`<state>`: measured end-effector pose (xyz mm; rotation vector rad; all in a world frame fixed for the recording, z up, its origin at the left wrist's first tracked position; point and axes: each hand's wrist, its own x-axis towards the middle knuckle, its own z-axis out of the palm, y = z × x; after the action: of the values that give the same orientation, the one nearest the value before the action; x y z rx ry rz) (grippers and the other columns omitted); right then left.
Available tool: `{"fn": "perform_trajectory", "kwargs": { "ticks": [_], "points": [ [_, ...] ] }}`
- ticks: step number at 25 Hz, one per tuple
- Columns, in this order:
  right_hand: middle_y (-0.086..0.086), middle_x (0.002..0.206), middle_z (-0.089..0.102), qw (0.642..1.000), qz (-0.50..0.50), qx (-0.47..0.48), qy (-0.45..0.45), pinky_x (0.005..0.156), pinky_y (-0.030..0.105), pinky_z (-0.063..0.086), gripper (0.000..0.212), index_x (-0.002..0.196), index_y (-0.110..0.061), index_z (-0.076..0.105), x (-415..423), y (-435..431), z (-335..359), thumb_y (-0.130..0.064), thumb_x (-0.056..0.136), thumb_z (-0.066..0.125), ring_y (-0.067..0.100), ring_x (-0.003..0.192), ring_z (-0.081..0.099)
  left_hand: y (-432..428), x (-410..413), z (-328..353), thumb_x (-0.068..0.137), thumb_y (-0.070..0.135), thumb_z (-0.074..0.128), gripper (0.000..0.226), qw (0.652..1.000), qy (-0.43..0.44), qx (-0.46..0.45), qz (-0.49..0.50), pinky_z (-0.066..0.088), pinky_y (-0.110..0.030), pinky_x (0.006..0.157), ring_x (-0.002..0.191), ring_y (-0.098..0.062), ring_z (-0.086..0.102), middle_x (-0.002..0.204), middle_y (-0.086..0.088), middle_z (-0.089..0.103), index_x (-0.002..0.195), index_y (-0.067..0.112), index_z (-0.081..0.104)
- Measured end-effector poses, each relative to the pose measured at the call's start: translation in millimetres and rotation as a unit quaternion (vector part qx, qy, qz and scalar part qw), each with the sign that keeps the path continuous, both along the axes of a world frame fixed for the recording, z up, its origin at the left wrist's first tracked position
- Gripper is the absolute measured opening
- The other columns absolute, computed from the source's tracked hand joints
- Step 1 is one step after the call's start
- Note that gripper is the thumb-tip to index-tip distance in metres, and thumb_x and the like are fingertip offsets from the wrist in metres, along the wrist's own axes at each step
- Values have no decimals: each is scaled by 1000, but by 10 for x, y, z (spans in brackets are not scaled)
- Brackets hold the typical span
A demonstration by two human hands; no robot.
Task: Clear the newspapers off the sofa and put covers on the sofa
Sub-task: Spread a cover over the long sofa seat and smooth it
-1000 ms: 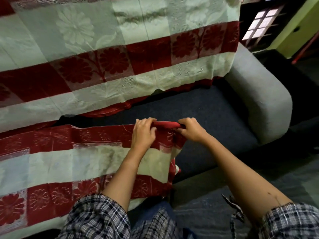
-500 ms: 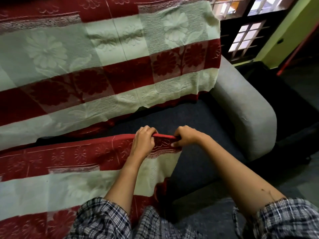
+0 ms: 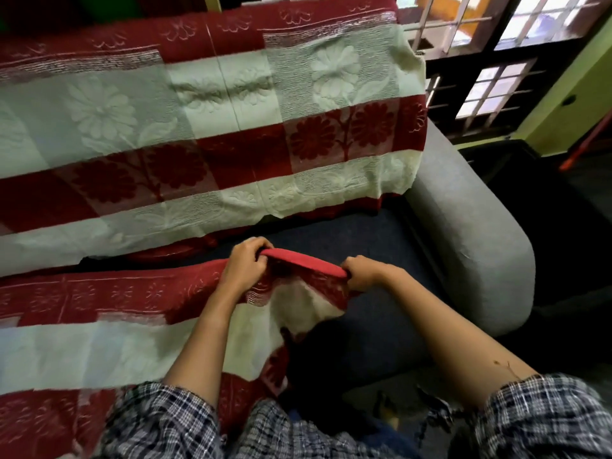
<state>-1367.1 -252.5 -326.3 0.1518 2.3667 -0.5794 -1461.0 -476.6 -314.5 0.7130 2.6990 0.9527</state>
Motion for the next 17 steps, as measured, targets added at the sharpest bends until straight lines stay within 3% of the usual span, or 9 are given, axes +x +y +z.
{"fn": "perform_trajectory", "kwargs": {
  "ticks": [3,7,10,12,14,17],
  "points": [
    [8,96,60,999,39,35,-15,71,30,43,20,95,-13,57,141,295,104,-32,88,56,20,84,56,210,269,33,77,-1,59,26,996,14,-86,11,40,-32,87,98,-31,57,99,-14,61,101,6,65],
    [3,80,57,985,-27,-129,109,67,27,40,15,79,-6,60,195,476,443,-15,90,55,12,73,53,813,664,157,85,24,64,36,985,-18,-149,-85,23,-35,108,112,-25,51,114,-10,57,118,13,58],
    [-1,70,56,973,-42,-195,116,58,22,42,21,71,-13,58,365,590,539,-25,80,72,8,63,52,988,867,251,88,13,57,26,994,24,-109,-12,34,-35,97,108,-30,52,109,-14,57,113,7,61],
    [1,75,62,987,-26,-146,57,61,28,49,24,81,-11,64,514,699,505,-28,73,78,12,66,58,891,993,287,88,7,54,19,993,56,-66,78,42,-39,89,101,-30,54,103,-13,59,105,7,63],
    [4,83,66,995,-14,-95,2,68,33,54,27,94,-8,66,668,779,459,-24,75,76,16,67,61,808,1148,328,87,4,53,16,986,93,-54,126,42,-39,85,97,-30,54,98,-11,61,98,7,64],
    [2,82,68,986,-45,-160,5,67,29,55,14,95,-13,67,908,783,472,-20,83,69,15,70,64,806,1449,406,88,2,49,16,978,117,-31,172,41,-36,81,96,-28,52,96,-11,61,96,6,63]
  ]
}}
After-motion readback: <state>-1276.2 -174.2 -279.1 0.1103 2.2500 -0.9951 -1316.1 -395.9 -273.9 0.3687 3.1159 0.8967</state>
